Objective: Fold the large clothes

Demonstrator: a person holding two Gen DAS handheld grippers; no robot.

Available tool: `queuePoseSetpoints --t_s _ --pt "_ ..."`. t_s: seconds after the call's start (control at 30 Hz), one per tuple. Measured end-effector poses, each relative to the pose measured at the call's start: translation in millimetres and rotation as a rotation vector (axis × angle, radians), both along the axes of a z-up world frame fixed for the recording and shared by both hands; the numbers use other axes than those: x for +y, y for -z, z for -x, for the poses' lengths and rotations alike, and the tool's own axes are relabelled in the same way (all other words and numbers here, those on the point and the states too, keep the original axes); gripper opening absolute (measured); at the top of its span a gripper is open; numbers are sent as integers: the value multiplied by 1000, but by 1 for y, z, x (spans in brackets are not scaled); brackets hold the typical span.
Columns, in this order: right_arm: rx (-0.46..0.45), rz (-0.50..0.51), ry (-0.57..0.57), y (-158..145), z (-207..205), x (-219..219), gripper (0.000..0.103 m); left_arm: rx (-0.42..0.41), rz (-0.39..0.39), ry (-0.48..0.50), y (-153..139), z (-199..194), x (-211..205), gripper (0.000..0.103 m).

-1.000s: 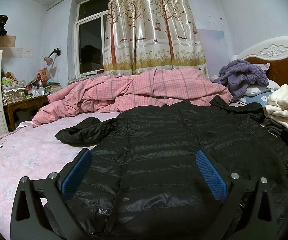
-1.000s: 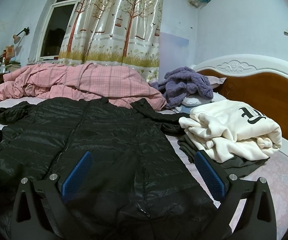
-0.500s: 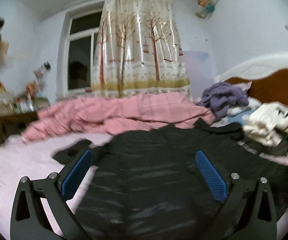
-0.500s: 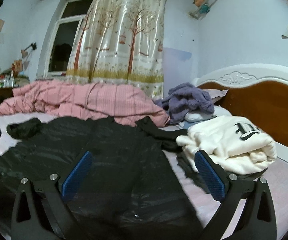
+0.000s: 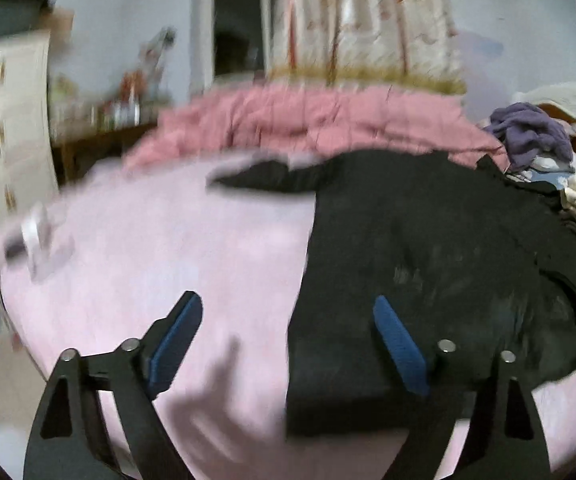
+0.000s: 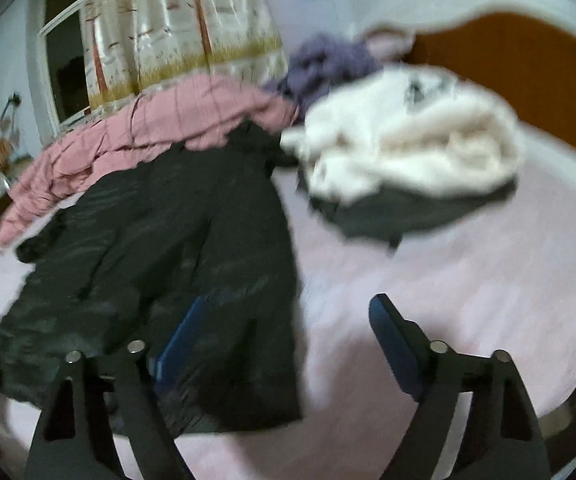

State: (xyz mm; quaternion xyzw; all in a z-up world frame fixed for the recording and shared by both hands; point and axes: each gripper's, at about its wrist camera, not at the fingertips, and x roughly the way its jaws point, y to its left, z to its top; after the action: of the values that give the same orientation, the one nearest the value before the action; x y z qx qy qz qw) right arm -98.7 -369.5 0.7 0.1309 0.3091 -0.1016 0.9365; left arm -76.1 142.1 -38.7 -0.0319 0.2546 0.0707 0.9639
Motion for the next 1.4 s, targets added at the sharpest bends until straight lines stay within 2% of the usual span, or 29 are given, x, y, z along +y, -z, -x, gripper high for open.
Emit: queuePoseSetpoints --t_s 0.07,0.1,0.17,0.2,0.27,0.3,0.33,0.37,0.4,0.43,0.53,0.67,0.7,0.77,0.83,0.93,1.0,1.07,1.1,1.13,1.17,1.2,1.23,1.27,1.3,1.33,1.4 --pt "63 -72 -24 13 -3 -2 78 64 93 16 12 -3 5 81" --pt "81 -94 -39 18 -4 0 77 86 115 26 16 -6 4 78" --pt "130 -140 -79 30 -6 4 73 118 81 35 22 -12 -7 71" --pt "140 -142 -80 34 -7 8 71 125 57 39 24 -12 -12 69" --pt "147 -111 -70 36 -6 13 62 124 23 46 25 -11 -20 62" --pt "147 -105 -77 37 -7 16 59 122 10 59 24 -9 -25 49" --pt "151 -105 -89 39 -8 18 49 115 -16 73 24 -8 -30 26" --pt "158 -101 -93 40 -9 19 33 107 -63 93 24 -5 -38 13" --pt "162 -96 -100 40 -10 22 22 98 -100 105 23 -2 -46 7" --pt "164 -97 -117 40 -11 24 6 73 -122 100 21 1 -47 6" --pt "135 -68 -123 31 -11 28 5 -22 -140 90 0 17 -49 5" --pt "17 -8 -164 6 27 45 4 -105 -62 100 -43 49 -34 5" --pt "-11 1 -185 -1 40 50 4 -117 -76 113 -51 58 -32 5" --pt "-21 14 -182 -12 57 57 4 -144 -167 127 -67 64 -34 6" --pt "-51 -5 -193 -26 65 58 4 -170 -206 150 -86 63 -32 6" --pt "-129 30 -202 -64 57 62 4 -173 -217 164 -119 25 -34 6" --pt "-187 92 -208 -92 23 63 4 -149 -209 148 -130 -29 -37 6" --pt "-183 123 -170 -104 -36 55 4 -67 -241 118 -120 -94 -40 7" --pt "-149 132 -145 -102 -73 50 4 6 -260 101 -105 -137 -39 8" --pt "-102 127 -107 -92 -116 41 4 54 -252 83 -92 -162 -38 12" --pt "-73 124 -74 -81 -141 36 4 106 -210 68 -79 -185 -32 13" --pt "-34 136 -33 -67 -165 30 5 124 -132 50 -70 -196 -22 15" --pt "18 154 6 -52 -186 26 5 96 -76 44 -68 -194 -13 22" --pt "39 153 27 -44 -193 24 5 24 -25 43 -69 -183 -5 29" --pt "19 130 39 -39 -193 20 7 -42 -18 22 -72 -171 0 53" --pt "-53 90 45 -37 -182 16 19 -102 -25 -5 -74 -158 4 68" --pt "-138 86 105 -35 -160 13 60 -177 -12 -20 -82 -142 6 69"
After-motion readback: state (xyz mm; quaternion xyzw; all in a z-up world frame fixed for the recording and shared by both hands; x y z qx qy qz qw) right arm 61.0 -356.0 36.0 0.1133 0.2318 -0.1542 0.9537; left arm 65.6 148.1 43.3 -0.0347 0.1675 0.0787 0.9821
